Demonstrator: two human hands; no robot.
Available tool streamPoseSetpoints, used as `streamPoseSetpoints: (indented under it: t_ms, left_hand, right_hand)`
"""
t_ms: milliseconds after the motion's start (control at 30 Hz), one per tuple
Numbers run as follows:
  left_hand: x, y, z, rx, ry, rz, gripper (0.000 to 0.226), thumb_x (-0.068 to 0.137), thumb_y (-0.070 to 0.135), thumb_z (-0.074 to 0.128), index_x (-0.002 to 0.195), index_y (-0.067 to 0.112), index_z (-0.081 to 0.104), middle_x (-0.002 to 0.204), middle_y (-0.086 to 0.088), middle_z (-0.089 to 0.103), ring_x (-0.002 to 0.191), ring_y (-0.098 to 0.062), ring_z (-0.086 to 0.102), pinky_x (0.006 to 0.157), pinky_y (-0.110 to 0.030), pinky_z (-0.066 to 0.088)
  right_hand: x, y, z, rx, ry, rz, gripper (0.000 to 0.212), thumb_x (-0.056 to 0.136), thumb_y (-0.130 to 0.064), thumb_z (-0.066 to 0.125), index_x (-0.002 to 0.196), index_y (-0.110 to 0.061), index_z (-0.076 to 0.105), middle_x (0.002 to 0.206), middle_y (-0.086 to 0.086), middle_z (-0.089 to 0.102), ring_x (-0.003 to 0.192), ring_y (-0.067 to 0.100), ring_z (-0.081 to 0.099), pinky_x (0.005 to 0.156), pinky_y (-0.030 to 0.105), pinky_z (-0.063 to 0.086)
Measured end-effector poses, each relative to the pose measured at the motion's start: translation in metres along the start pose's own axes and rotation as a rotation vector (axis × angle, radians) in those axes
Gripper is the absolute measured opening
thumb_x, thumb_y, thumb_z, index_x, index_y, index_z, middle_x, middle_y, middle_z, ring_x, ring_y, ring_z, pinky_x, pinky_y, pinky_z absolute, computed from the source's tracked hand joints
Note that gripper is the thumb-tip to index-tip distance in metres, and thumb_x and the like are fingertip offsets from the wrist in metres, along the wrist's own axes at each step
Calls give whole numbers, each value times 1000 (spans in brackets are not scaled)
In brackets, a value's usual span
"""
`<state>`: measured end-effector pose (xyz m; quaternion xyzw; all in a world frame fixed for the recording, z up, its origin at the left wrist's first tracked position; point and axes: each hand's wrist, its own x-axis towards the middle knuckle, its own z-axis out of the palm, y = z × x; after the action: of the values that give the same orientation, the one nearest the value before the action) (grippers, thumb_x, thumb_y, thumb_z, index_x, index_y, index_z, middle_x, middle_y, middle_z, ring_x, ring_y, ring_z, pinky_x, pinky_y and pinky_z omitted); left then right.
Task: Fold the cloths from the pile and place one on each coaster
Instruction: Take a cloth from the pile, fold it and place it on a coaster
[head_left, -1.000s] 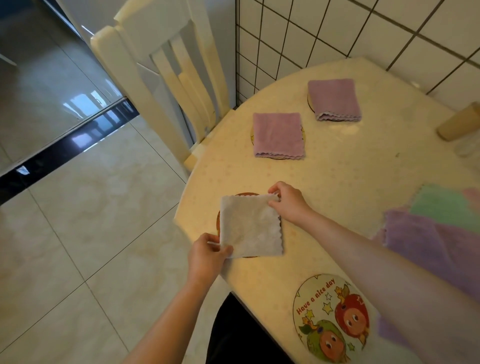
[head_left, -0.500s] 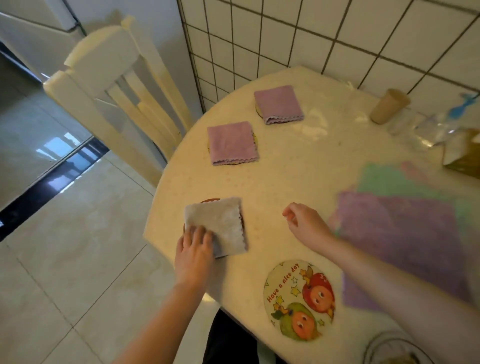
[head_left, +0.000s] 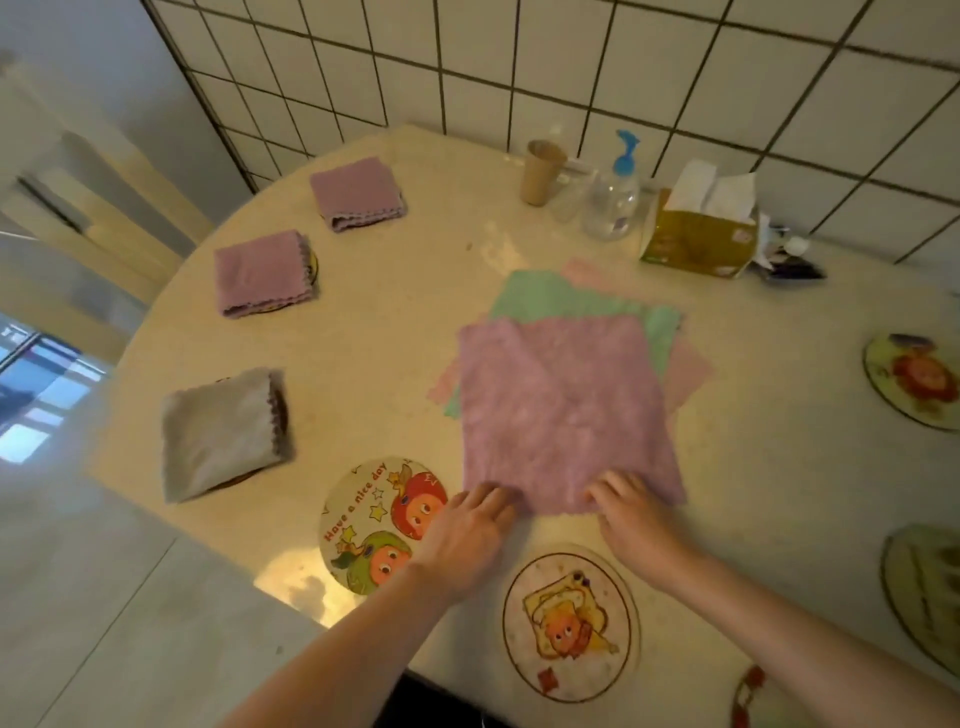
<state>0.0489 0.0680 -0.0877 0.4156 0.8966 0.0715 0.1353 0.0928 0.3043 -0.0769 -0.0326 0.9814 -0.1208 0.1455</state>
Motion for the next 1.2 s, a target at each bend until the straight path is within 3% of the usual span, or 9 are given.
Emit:
streamPoseSetpoints:
  t_ms: [100, 233, 333, 533, 700, 867, 1033, 1133, 1200]
  left_hand:
    - [11, 19, 7, 8, -10, -15, 55, 83, 30, 64, 135, 23, 49, 135, 3, 51, 123, -23, 49, 95, -35, 48]
    - [34, 25, 3, 90, -46, -105, 49, 92, 39, 50, 136, 21, 40, 133, -1, 47, 113, -29, 47, 91, -40, 45]
    - [44, 21, -2, 157, -102, -71, 47, 88, 19, 58, 133, 16, 43, 127, -6, 49, 109, -31, 48, 87, -41, 48]
    - [50, 12, -12, 11, -39, -215, 38, 92, 15, 54, 130, 16, 50, 129, -2, 51, 115, -27, 52, 91, -38, 49]
    - [51, 4, -34, -161, 188, -248, 10, 100, 25, 42, 109, 23, 48, 96, 0, 64, 88, -22, 59, 78, -34, 48]
    - [52, -8, -49, -210, 288, -189, 26, 100, 38, 27, 100, 21, 47, 75, 8, 52, 65, -14, 46, 63, -30, 40]
    - [40, -10, -49, -201, 272, -132, 40, 98, 50, 26, 98, 18, 51, 72, 3, 57, 60, -17, 51, 56, -28, 41]
    - [25, -12, -44, -178, 125, -87, 48, 89, 62, 39, 108, 20, 52, 80, 9, 57, 66, -14, 54, 62, -23, 41]
    - [12, -13, -35, -102, 40, -37, 44, 88, 57, 44, 114, 23, 52, 88, 7, 62, 74, -16, 60, 66, -24, 44]
  right_hand:
    - [-15, 29, 1, -112, -5, 7, 36, 68, -7, 68, 97, -22, 54, 102, -7, 53, 93, 18, 55, 67, 26, 47]
    - [-14, 54, 1, -115, -14, -85, 22, 83, -26, 61, 104, -21, 54, 110, -5, 51, 102, 18, 51, 74, 28, 49]
    - [-4, 56, -2, -111, 19, -140, 23, 85, -37, 60, 98, -20, 53, 104, -4, 52, 97, 18, 52, 69, 27, 44]
    - [13, 57, -4, -207, 99, -162, 50, 60, -66, 69, 77, -23, 51, 78, -9, 55, 68, 11, 54, 56, 23, 43]
    - [15, 71, 3, -168, 226, -113, 38, 63, -42, 78, 81, -18, 56, 83, -1, 56, 75, 21, 54, 60, 32, 46]
    - [7, 92, -9, -149, 388, -181, 26, 68, -10, 73, 91, -16, 64, 92, 1, 61, 85, 24, 58, 72, 34, 44]
    - [1, 91, -31, 145, 422, -99, 27, 87, -27, 42, 93, -13, 64, 87, 4, 67, 82, 26, 61, 67, 34, 50]
    - [-14, 90, -27, 76, 436, -141, 12, 83, -13, 61, 95, -14, 64, 81, 5, 66, 74, 28, 61, 60, 30, 48]
    - [-29, 90, -22, 45, 379, -145, 28, 73, -3, 76, 97, -14, 65, 81, 3, 65, 72, 24, 61, 58, 26, 46]
